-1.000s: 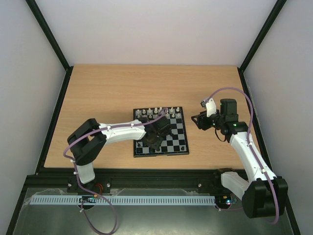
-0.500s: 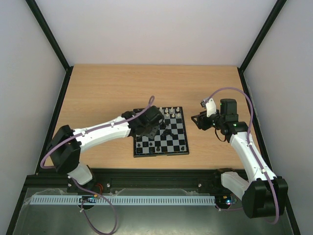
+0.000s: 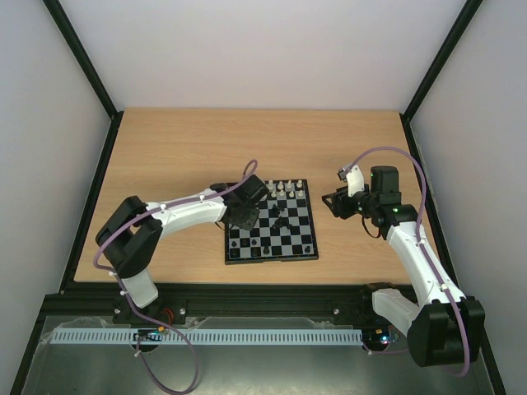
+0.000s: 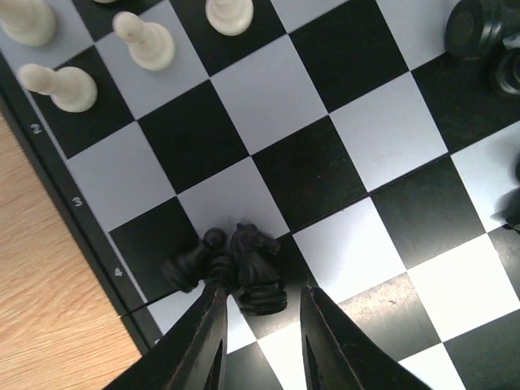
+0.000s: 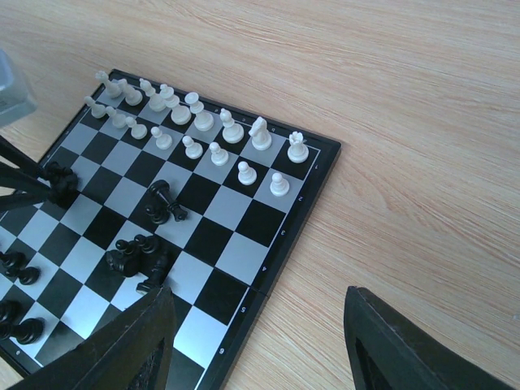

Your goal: Set up the chess pieces on the board

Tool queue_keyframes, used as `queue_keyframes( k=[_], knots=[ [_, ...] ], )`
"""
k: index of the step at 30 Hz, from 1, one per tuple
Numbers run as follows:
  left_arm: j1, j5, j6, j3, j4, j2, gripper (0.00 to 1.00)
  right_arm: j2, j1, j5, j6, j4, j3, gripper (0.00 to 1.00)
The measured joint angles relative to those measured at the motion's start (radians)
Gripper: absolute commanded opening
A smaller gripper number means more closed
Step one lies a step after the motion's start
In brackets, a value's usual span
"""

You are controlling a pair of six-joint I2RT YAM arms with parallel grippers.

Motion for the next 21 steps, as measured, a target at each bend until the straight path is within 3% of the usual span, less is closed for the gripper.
queue_keyframes(
  k=[21],
  knots=[
    [0.01, 0.039, 0.011, 0.002, 0.027, 0.082, 0.24, 0.0, 0.0, 0.0, -0.003, 0.0, 0.0, 0.59]
  ],
)
